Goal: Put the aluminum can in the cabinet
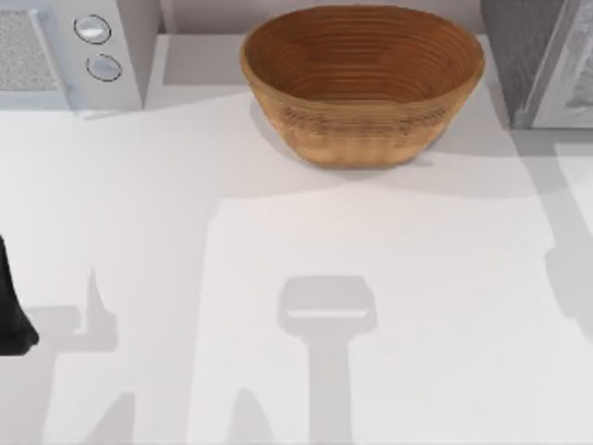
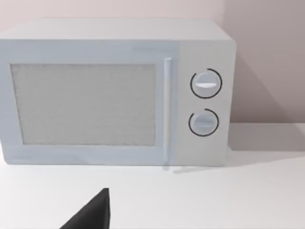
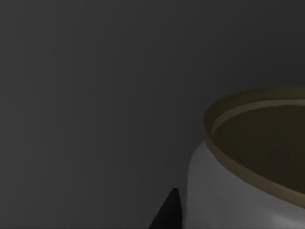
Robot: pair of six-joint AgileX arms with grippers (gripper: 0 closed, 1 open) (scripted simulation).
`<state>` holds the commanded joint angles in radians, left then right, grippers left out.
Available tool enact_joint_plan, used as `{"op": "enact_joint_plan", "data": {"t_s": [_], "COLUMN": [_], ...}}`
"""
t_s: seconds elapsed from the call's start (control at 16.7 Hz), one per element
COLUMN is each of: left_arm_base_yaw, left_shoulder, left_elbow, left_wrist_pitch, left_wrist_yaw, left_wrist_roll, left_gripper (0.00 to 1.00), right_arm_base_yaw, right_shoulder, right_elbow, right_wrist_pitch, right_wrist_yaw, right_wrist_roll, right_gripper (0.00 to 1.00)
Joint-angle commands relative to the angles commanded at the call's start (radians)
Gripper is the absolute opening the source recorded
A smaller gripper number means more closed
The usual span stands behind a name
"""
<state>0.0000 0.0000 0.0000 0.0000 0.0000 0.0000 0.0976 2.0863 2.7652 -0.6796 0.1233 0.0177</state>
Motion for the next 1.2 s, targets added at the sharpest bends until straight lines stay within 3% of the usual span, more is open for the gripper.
{"op": "enact_joint_plan", "data": {"t_s": [0.3, 1.08, 1.2], "left_arm_base_yaw": [0.000, 0.000, 0.000], "left_shoulder": [0.000, 0.000, 0.000], "left_elbow": [0.000, 0.000, 0.000], "left_wrist_pitch": [0.000, 0.000, 0.000], "left_wrist_yaw": [0.000, 0.000, 0.000], "left_wrist_roll": [0.000, 0.000, 0.000], "left_gripper": [1.00, 1.00, 1.00], "right_arm_base_yaw": [-0.001, -0.001, -0.001], "right_shoulder": [0.004, 0.004, 0.004], "right_elbow": [0.005, 0.005, 0.005], "right_wrist_pitch": [-0.001, -0.001, -0.001], "right_wrist_yaw": [-0.001, -0.001, -0.001], "right_wrist_roll": [0.000, 0.000, 0.000], "right_gripper": [0.00, 0.98, 1.00]}}
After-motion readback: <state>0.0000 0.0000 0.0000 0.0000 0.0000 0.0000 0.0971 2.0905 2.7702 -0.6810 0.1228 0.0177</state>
